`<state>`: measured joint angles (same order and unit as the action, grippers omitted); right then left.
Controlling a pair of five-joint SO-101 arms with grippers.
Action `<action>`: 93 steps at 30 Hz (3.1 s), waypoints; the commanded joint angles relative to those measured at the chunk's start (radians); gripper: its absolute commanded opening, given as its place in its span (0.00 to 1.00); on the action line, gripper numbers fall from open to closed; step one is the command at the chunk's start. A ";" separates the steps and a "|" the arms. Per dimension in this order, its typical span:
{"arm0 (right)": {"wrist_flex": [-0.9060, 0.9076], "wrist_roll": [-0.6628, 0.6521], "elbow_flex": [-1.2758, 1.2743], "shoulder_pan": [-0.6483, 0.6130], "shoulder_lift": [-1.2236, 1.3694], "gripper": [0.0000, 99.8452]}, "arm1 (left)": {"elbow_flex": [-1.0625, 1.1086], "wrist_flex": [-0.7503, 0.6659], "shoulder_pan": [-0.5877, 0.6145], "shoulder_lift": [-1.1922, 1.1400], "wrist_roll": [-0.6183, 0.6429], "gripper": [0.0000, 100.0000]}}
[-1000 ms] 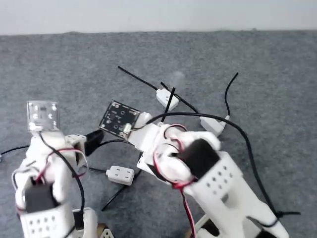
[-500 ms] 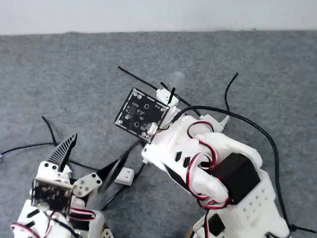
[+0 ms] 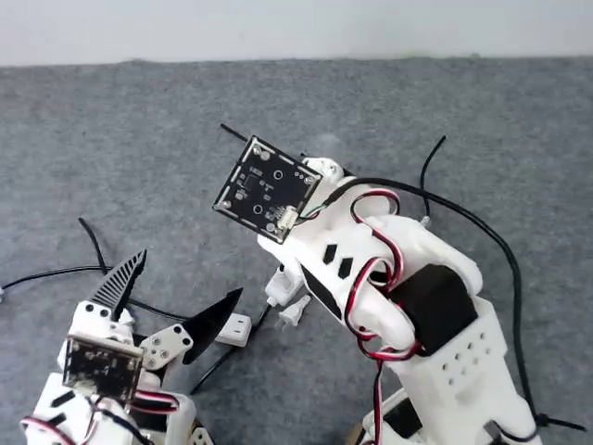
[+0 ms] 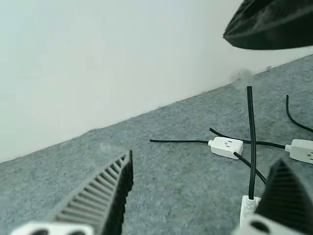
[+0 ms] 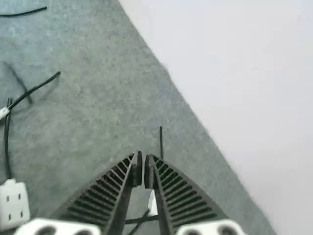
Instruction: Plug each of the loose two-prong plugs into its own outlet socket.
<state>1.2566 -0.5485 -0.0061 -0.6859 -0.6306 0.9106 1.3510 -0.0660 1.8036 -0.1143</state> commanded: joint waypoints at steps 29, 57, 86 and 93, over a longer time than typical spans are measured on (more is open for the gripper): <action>-0.087 0.167 -0.773 -0.013 0.030 0.10 | 0.446 -0.209 0.247 0.012 0.117 0.41; -0.481 0.172 -0.967 -0.054 0.280 0.10 | 0.547 -0.293 0.247 0.012 0.112 0.41; -0.423 0.173 -0.847 -0.102 0.346 0.10 | 0.570 -0.313 0.247 0.012 0.112 0.41; -0.349 0.183 -0.850 -0.088 0.197 0.10 | 0.578 -0.315 0.244 0.012 0.112 0.41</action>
<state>0.8838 -0.3844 -0.9114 -0.7687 -0.3652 1.4876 1.0641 0.1749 1.8036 -0.0100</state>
